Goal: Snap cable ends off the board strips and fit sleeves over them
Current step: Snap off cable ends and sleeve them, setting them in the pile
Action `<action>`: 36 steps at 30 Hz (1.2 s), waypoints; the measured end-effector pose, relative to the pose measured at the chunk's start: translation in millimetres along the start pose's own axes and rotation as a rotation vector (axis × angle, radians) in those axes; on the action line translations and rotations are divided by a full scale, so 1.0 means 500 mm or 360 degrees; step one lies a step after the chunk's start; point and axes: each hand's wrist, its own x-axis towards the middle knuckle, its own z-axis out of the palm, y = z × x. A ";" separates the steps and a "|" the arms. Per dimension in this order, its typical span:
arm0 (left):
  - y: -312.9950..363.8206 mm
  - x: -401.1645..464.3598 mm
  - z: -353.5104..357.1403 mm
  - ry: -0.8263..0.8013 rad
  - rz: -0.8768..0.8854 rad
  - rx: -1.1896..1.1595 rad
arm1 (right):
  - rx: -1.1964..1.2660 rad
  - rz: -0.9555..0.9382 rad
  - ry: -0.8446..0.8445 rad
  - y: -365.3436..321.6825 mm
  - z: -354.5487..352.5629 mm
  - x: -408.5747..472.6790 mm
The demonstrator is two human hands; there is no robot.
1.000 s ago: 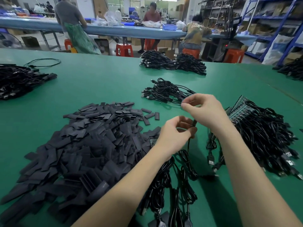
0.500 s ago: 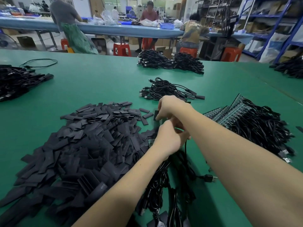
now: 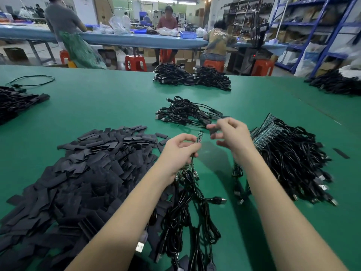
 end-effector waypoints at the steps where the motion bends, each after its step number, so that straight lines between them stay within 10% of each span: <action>1: 0.003 0.001 -0.009 -0.0051 -0.0039 -0.0039 | 0.0107 0.0083 -0.0031 0.017 -0.005 -0.010; 12: 0.016 0.006 -0.054 -0.0207 -0.0145 -0.0107 | 0.0890 0.0300 -0.0380 0.052 0.000 -0.041; 36: 0.037 -0.013 -0.096 -0.0591 -0.0113 0.0008 | 0.0956 0.0070 -0.0588 0.040 0.010 -0.065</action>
